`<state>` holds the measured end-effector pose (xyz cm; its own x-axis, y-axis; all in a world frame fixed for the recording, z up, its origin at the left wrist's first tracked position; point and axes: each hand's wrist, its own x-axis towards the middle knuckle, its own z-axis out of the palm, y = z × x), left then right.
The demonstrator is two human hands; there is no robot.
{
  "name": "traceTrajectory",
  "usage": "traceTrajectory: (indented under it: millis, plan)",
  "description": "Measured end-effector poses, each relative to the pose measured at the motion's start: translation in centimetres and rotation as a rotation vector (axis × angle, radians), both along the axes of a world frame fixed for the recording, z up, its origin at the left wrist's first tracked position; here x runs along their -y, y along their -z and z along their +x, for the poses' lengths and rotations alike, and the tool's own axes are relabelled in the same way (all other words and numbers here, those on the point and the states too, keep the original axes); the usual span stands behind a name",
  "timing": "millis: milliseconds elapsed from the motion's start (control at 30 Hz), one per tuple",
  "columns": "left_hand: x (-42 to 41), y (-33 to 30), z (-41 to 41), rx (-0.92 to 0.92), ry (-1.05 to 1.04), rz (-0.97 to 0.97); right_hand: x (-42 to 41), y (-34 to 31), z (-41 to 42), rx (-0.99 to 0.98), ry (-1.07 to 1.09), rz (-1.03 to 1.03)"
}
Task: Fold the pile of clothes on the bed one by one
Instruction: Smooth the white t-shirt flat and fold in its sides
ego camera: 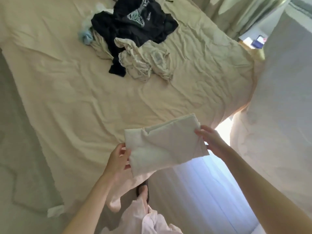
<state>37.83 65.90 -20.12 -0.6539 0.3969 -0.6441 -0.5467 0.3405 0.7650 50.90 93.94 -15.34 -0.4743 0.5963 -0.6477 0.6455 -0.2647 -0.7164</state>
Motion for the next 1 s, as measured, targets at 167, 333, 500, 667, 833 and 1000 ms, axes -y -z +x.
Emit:
traceTrajectory:
  millis: [167,333,500,667,833,1000]
  plan:
    - [-5.8,3.8,-3.9,-0.059,-0.055,0.008,-6.8,3.9,-6.9,-0.023,-0.151,0.053]
    - [-9.6,8.7,-6.4,-0.147,-0.149,0.041,-13.1,8.7,-12.1,-0.097,-0.196,0.072]
    - [-12.6,16.2,-7.4,-0.081,-0.27,-0.092,-15.3,19.3,-14.3,0.055,-0.21,0.112]
    - [-12.5,18.7,-8.3,-0.106,-0.243,-0.205,-14.5,22.2,-13.8,0.135,-0.169,0.235]
    - [-11.1,15.9,-7.8,-0.215,-0.001,-0.433,-12.6,18.5,-12.8,0.244,-0.503,0.621]
    - [-8.4,8.9,-6.4,-0.518,0.126,-0.524,-7.5,11.9,-12.3,0.042,-0.831,0.757]
